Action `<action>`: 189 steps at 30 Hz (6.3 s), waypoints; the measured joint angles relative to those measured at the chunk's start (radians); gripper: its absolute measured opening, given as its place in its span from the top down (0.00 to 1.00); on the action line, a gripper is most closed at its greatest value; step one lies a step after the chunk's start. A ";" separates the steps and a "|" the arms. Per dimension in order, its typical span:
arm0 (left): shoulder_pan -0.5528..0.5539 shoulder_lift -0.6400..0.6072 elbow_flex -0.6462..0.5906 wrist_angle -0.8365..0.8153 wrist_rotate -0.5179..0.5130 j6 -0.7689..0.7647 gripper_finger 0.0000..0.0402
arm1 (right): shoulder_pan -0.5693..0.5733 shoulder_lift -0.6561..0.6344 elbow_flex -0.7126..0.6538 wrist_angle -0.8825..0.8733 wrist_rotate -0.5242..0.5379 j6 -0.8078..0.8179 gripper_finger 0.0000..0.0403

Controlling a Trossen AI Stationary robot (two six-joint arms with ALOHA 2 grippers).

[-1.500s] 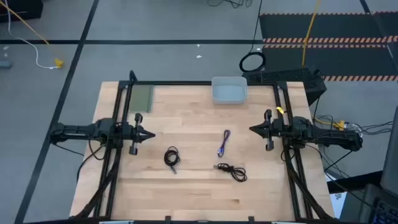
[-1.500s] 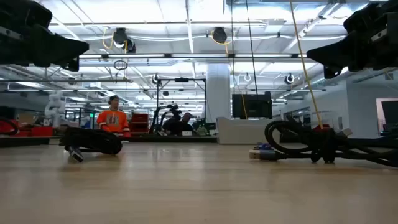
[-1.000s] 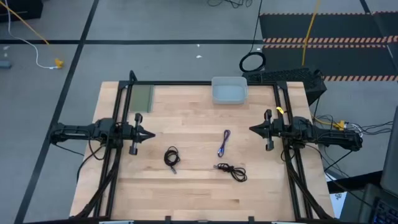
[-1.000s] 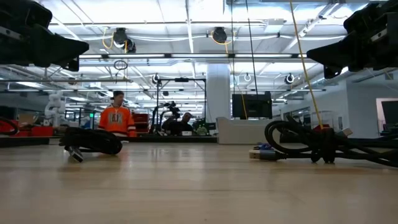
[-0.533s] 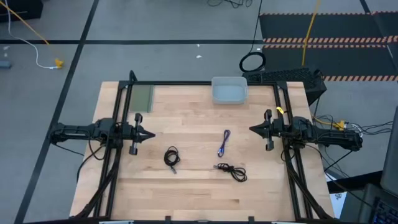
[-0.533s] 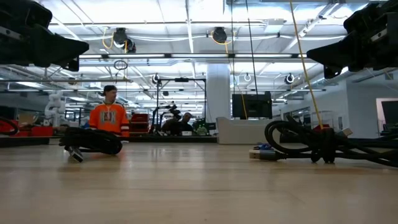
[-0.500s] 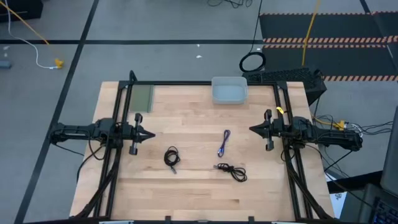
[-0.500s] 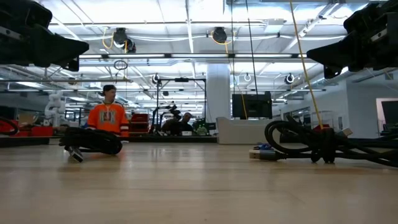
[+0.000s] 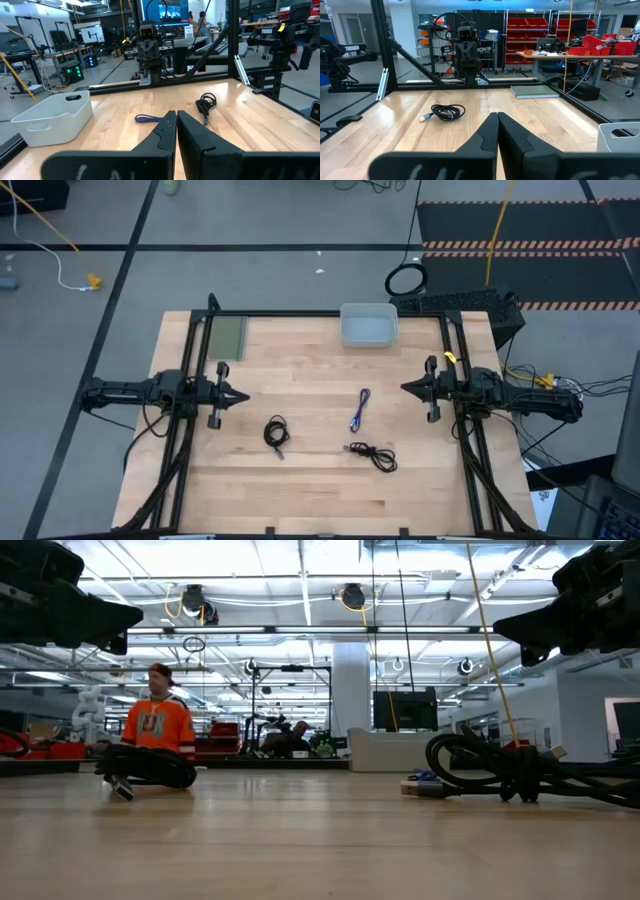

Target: Pick and place USB-C Cables

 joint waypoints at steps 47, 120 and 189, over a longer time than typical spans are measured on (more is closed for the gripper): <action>0.002 0.016 0.024 0.119 -0.032 -0.266 0.95 | 0.000 0.000 0.000 0.000 0.000 0.000 1.00; 0.000 0.835 1.604 -0.859 0.075 0.020 0.95 | -0.004 0.546 1.025 -0.533 -0.057 0.208 1.00; -0.017 1.661 2.340 -1.597 0.014 0.006 0.95 | 0.184 1.007 1.456 -0.658 0.000 0.097 1.00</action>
